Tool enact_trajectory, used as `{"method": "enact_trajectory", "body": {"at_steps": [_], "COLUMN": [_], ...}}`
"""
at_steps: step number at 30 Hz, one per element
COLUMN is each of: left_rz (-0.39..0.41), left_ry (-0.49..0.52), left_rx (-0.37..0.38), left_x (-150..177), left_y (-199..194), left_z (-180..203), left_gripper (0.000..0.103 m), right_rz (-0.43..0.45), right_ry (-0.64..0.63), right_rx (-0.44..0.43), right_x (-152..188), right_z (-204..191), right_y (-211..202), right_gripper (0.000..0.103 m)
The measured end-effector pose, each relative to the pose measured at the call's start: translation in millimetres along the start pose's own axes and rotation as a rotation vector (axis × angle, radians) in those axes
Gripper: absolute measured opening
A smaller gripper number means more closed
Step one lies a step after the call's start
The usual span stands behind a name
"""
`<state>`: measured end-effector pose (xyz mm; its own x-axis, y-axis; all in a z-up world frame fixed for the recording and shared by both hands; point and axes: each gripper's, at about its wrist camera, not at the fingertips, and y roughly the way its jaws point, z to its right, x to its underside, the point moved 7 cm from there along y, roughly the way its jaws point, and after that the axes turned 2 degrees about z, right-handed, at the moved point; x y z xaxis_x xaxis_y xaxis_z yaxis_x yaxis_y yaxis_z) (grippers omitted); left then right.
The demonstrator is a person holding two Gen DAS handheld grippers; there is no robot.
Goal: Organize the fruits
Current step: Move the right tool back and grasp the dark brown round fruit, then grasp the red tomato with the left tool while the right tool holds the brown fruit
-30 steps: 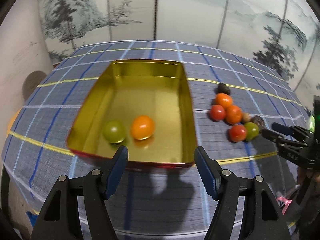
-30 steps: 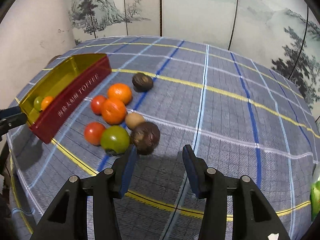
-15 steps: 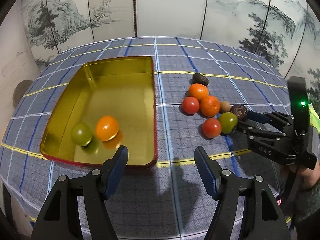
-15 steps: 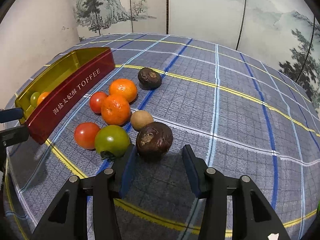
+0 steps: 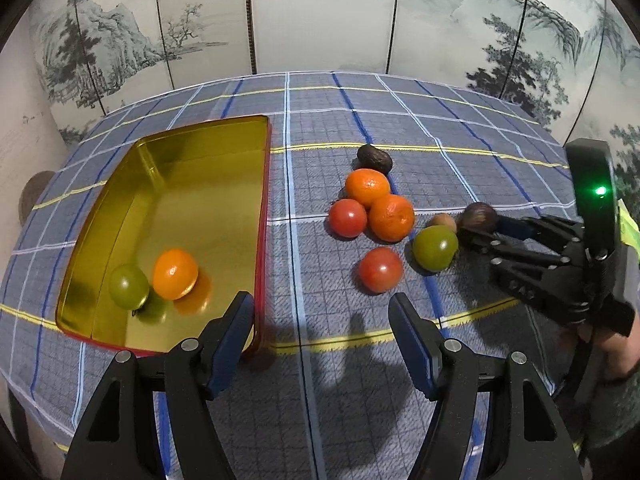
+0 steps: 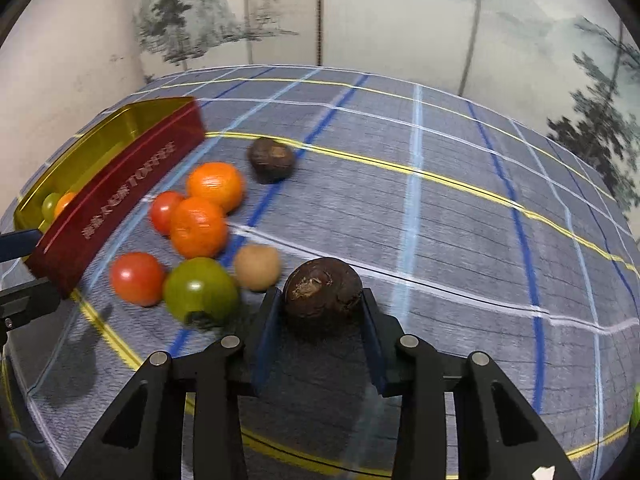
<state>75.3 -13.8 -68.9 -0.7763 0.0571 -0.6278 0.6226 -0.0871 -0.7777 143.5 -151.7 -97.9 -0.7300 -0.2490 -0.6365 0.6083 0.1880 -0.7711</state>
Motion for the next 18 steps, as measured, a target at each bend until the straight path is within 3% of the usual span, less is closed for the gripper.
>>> {"method": "enact_trajectory", "body": {"at_steps": [10,18], "left_rz": [0.049,0.033], "left_ry": [-0.001,0.041], "left_rx": [0.002,0.054], "left_x": [-15,-25], "left_y": [-9,-1], "left_z": [0,22], "left_gripper": [0.069,0.068], "right_rz": [-0.002,-0.001], "right_ry": [0.118,0.125], "right_rx": [0.078,0.073], "right_x": [3,4], "right_z": [63,62], "right_y": [-3,-3], "right_gripper": [0.035,0.036]}}
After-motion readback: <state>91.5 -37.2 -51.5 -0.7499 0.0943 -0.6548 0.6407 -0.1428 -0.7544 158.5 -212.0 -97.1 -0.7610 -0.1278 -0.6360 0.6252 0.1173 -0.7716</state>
